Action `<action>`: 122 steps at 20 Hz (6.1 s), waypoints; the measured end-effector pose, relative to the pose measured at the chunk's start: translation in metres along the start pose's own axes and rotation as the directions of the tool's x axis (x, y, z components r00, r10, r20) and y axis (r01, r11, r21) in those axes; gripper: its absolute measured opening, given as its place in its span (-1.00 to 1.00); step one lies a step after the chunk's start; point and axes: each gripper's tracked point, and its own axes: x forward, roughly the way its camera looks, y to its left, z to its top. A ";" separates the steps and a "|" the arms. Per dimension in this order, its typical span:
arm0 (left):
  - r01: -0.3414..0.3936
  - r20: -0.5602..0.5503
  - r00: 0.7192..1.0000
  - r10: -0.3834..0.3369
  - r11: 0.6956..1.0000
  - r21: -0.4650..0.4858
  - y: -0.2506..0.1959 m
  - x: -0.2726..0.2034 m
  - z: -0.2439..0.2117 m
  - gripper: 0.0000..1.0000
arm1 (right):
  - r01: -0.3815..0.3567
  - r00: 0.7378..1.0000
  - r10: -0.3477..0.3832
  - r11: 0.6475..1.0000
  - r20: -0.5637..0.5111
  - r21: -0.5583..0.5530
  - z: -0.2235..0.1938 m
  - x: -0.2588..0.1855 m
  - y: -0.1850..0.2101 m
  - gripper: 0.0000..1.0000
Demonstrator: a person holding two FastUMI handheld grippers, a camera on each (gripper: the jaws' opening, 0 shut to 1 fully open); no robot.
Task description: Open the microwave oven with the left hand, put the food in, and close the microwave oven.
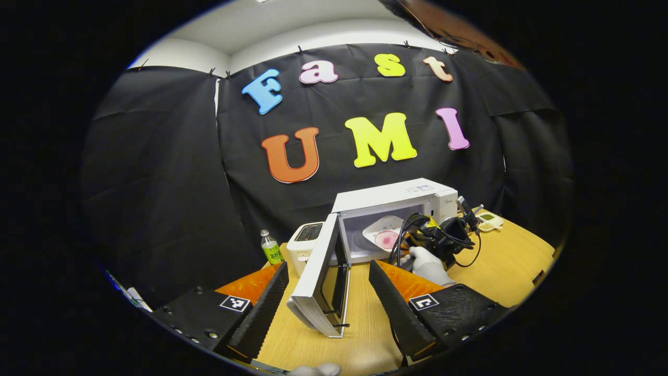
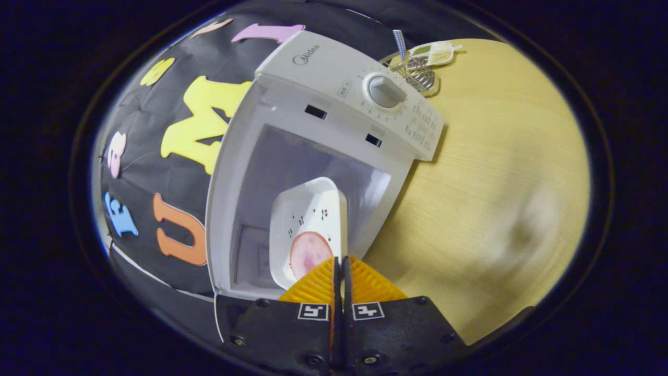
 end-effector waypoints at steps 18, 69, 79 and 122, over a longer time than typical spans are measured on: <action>-0.043 -0.020 0.999 0.044 0.998 0.041 0.007 0.002 -0.006 0.89 | -0.010 0.997 0.014 0.999 0.073 -0.048 0.005 0.045 0.016 -0.60; -0.075 -0.094 0.993 0.068 0.994 -0.081 0.106 0.070 -0.140 -1.00 | 0.070 0.964 0.207 0.403 0.166 -0.912 0.205 -0.403 0.087 1.00; 0.026 -0.058 0.998 -0.030 0.997 -0.067 0.053 0.081 -0.129 -1.00 | 0.095 0.971 0.157 0.444 0.181 -0.891 0.214 -0.410 0.071 0.83; 0.401 0.063 0.914 -0.402 0.916 0.026 -0.283 0.263 -0.018 -1.00 | 0.137 0.977 0.084 0.445 0.193 -0.885 0.305 -0.360 0.047 0.83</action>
